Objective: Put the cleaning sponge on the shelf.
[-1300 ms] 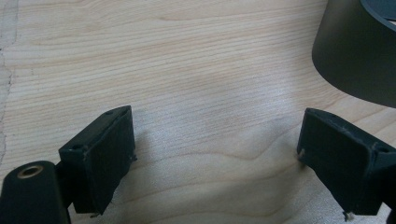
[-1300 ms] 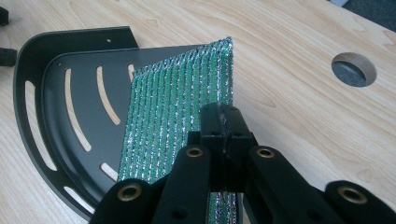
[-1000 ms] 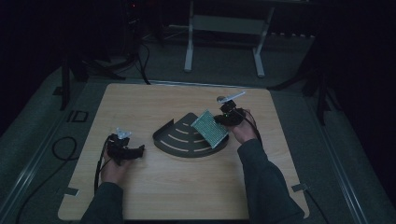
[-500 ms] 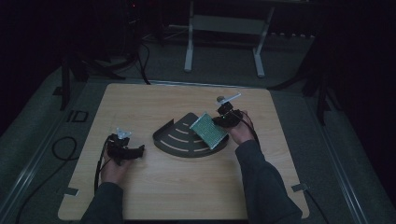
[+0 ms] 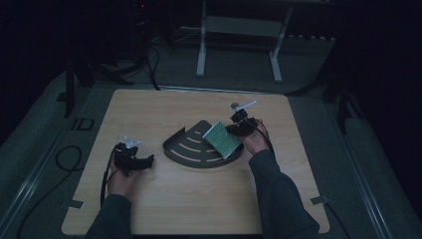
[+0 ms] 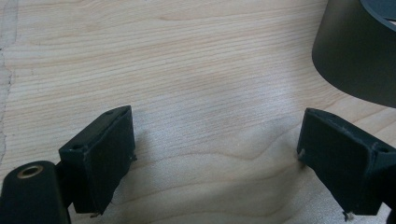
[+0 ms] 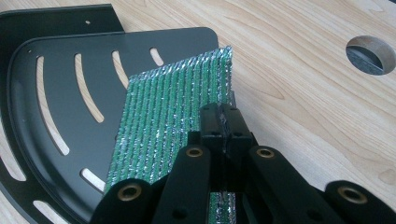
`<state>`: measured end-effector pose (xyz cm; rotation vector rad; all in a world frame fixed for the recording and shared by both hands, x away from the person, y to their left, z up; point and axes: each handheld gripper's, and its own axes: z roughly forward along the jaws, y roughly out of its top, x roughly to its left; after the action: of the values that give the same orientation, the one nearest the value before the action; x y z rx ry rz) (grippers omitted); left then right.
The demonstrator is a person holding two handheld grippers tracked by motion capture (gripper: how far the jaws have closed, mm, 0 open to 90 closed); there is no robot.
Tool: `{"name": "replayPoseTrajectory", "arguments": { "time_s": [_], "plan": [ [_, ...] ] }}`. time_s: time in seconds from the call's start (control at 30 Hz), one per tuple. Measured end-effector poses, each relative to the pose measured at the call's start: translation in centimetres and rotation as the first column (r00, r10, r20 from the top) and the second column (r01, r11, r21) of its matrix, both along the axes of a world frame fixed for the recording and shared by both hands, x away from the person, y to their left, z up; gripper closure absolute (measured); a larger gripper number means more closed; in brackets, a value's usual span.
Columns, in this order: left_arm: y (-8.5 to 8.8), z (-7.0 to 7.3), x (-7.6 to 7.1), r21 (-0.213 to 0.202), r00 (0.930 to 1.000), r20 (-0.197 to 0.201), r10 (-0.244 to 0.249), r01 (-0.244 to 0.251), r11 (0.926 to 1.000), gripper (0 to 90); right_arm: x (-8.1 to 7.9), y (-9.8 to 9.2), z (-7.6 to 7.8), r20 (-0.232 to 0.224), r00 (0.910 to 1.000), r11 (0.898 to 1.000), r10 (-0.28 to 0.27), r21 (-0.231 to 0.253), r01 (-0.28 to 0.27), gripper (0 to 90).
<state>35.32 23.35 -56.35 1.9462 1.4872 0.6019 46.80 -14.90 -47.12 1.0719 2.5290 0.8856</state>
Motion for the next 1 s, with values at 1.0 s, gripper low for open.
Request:
{"name": "replayPoseTrajectory", "arguments": {
  "time_s": [1.0],
  "plan": [
    [0.0,0.0,0.0,0.0,1.0,0.001,0.0,0.0,1.0,11.6,-0.1,0.7,-1.7,0.009,0.9991,0.99,0.042,-0.136,-0.041,89.2]
  ]
}}
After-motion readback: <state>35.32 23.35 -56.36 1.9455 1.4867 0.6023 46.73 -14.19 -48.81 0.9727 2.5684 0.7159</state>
